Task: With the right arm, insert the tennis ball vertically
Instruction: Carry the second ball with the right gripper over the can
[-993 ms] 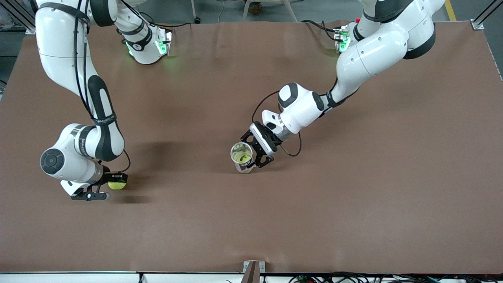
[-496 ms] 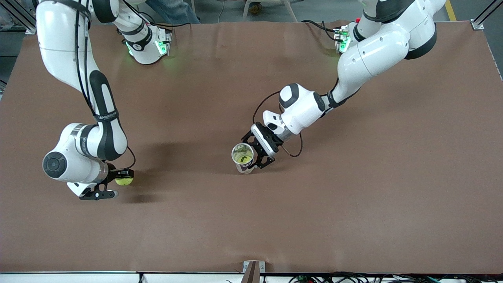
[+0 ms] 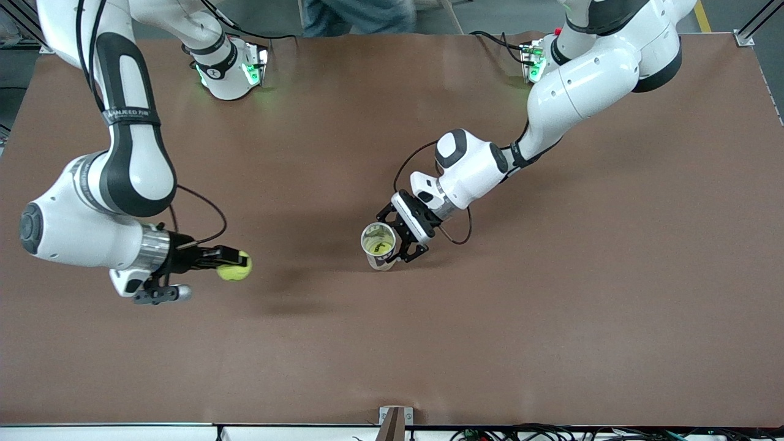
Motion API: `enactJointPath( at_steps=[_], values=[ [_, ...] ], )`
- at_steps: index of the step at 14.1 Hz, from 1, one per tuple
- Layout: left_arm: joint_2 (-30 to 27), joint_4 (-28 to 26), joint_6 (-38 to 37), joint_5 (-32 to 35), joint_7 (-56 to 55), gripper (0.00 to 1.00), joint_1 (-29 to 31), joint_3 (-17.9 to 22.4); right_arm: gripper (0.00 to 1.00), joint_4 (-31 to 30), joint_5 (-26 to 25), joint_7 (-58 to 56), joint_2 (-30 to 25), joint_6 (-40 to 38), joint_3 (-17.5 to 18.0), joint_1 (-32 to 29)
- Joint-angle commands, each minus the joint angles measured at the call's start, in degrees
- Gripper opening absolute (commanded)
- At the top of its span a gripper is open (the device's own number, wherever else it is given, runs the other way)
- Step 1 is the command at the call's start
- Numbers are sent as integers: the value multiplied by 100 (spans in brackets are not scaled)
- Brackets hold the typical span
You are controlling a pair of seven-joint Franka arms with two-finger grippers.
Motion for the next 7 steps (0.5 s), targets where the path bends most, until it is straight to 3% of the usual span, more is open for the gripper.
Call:
enactJointPath(
  at_steps=[1,7],
  values=[
    [-26,-128,-24,38,70,76,138,-132,30,-18,769,197,16,49,-4,418],
    [-26,-128,-24,38,70,76,138,-132,30,448,920,1725,60,549,-4,1359]
  ],
)
